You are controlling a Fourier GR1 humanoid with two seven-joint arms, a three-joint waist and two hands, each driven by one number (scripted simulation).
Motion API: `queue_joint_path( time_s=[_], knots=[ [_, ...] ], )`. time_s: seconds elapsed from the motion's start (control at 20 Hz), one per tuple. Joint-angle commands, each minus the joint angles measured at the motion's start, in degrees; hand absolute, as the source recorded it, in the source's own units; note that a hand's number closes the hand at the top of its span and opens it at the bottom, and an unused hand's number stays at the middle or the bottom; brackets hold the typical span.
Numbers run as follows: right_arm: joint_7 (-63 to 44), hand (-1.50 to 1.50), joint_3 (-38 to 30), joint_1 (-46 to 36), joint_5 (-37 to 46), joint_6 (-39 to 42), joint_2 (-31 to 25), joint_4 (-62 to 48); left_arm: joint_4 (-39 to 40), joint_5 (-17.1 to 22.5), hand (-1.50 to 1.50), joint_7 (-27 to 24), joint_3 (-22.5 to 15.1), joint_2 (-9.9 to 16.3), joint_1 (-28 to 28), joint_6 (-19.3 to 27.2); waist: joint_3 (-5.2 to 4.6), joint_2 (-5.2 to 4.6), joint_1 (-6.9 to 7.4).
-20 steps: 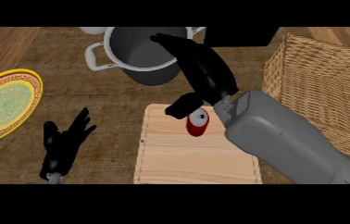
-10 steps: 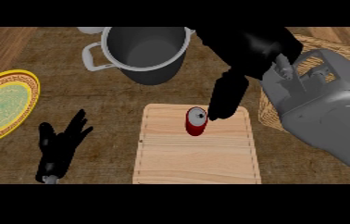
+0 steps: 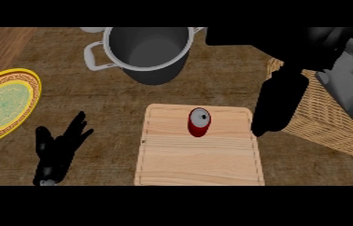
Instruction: Pick the can from the cutting board and place it in the basket
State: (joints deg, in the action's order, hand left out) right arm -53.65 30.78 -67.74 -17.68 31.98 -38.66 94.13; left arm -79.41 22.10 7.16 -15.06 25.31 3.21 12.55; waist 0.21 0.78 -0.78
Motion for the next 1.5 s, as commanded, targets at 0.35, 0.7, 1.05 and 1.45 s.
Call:
queue_joint_path(
  time_s=[0.35,0.7,1.05,1.45],
  knots=[
    [-7.1,-1.5,2.0,5.3,3.7,-2.9,4.9,4.5,-3.8,-3.2,0.0,5.6,-1.7,0.0,4.2,2.3,-0.23,-0.58,1.19],
    [-1.3,-1.5,4.7,16.3,15.8,-5.7,8.3,7.4,4.0,-2.4,0.0,2.7,1.7,-0.9,0.3,-1.9,-0.22,-0.78,0.64],
    [5.8,-1.5,6.9,20.2,24.4,-4.3,10.2,-0.1,2.9,-2.8,0.0,3.3,0.9,-2.5,1.6,-2.8,-0.21,-0.95,1.04],
    [10.4,-1.5,8.1,27.0,33.3,-6.7,14.7,-2.1,-1.2,-5.2,0.0,5.2,0.6,-3.9,3.6,-1.2,-0.19,-0.84,1.14]
  ],
)
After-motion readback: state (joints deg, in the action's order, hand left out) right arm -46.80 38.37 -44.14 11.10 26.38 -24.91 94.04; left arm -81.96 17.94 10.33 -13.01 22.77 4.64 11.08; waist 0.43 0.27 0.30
